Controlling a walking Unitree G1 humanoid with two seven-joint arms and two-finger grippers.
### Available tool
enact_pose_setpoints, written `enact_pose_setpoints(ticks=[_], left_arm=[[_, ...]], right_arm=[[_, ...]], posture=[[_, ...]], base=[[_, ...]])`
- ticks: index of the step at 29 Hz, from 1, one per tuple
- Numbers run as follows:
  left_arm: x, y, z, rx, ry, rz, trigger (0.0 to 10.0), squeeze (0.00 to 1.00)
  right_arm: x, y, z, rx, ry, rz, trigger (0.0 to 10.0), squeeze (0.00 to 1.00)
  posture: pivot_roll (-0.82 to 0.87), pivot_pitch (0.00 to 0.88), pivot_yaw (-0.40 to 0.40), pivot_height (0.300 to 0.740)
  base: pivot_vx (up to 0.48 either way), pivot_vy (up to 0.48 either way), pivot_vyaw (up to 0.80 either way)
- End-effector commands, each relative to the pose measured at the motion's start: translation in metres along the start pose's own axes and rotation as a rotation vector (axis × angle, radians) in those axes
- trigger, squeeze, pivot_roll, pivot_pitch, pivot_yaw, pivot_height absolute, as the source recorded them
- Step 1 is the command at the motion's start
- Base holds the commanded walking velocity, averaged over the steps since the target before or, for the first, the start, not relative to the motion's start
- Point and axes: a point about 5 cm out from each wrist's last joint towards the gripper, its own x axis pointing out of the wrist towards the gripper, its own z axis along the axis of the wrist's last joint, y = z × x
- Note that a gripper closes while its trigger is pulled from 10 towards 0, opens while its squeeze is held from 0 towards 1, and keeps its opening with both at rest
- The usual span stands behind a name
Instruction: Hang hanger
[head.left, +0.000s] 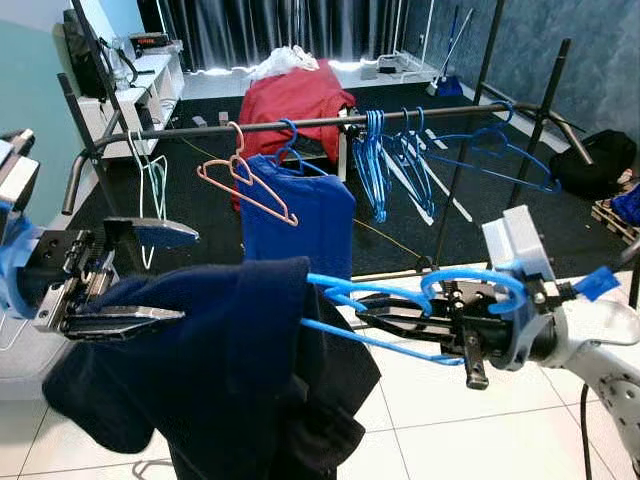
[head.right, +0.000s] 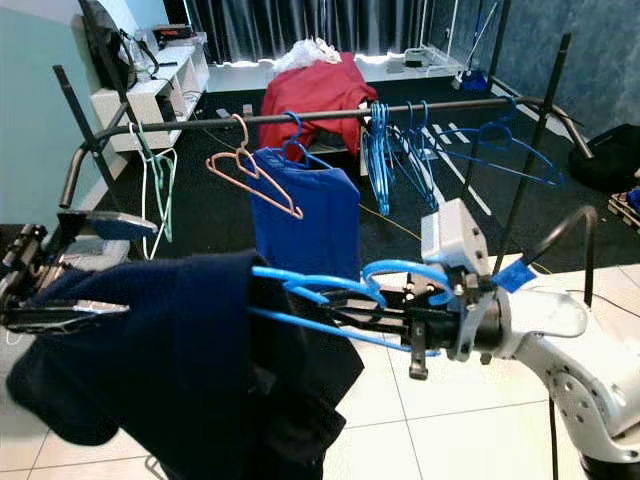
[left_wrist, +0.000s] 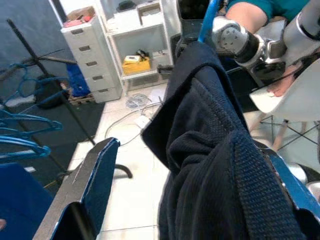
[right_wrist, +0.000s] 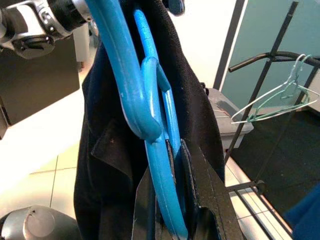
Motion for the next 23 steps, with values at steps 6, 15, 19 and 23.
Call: enact_pose_setpoints(ticks=[6,15,19,23], left_arm=[[-0.009,-0.007,-0.001,-0.049,-0.065,0.019,10.0,0.00],[-0.008,-0.017,-0.006,-0.103,-0.086,-0.010,10.0,0.00],[-0.005,-0.021,-0.009,-0.135,-0.078,-0.033,0.0,0.00],[-0.002,-0.024,-0.011,-0.153,-0.078,-0.050,0.0,0.00]], right_arm=[[-0.011,-0.005,0.012,-0.030,-0.074,-0.080,0.0,0.00],[-0.012,-0.010,0.016,-0.026,-0.106,-0.105,0.0,0.00],[-0.012,-0.012,0.017,-0.029,-0.112,-0.114,0.0,0.00],[-0.011,-0.013,0.018,-0.030,-0.116,-0.119,0.0,0.00]], posture=[[-0.04,0.000,0.056,0.740],[-0.04,0.000,0.046,0.740],[-0.03,0.000,0.045,0.740],[-0.03,0.000,0.045,0.740]], base=[[0.000,0.000,0.00],[0.000,0.000,0.00],[0.000,0.000,0.00],[0.000,0.000,0.00]])
